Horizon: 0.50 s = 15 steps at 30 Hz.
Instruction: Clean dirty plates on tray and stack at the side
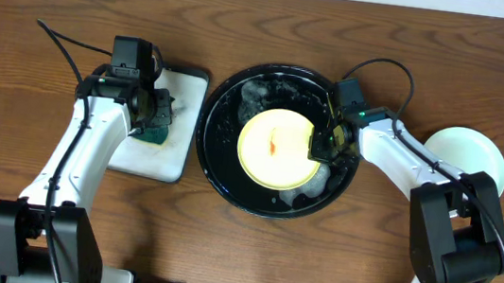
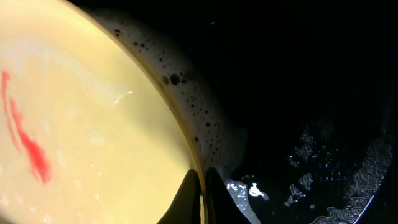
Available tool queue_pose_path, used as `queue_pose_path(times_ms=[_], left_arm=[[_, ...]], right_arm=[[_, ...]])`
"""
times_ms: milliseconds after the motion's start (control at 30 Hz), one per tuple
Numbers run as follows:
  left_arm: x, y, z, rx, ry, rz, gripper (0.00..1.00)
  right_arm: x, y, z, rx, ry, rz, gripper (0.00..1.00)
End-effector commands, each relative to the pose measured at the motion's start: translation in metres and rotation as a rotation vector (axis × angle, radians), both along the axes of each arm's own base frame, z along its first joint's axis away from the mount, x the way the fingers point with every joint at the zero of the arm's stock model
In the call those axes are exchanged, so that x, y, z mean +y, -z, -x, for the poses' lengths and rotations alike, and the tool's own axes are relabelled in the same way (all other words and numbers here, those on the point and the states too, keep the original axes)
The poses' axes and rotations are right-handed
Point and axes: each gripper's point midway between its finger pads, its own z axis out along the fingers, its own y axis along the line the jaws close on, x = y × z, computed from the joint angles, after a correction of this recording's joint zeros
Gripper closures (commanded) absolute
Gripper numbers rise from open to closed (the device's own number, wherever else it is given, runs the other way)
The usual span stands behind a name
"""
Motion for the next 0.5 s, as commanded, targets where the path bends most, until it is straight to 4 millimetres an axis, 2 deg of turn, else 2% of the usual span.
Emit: queue_pose_path(times_ms=[0, 200, 467], left_arm=[[0.003, -0.001, -0.002, -0.005, -0.007, -0.01, 0.92], [0.002, 0.0, 0.001, 0.008, -0.012, -0.003, 0.92], [-0.028, -0.011, -0.003, -0.012, 0.037, 0.142, 0.93]], right_arm=[[-0.009, 0.011, 0.006, 0.02, -0.009, 0.052, 0.99], [-0.009, 0.011, 0.007, 0.024, -0.009, 0.054, 0.99], [-0.008, 0.01, 0.007, 0.016, -0.054, 0.05, 0.99]])
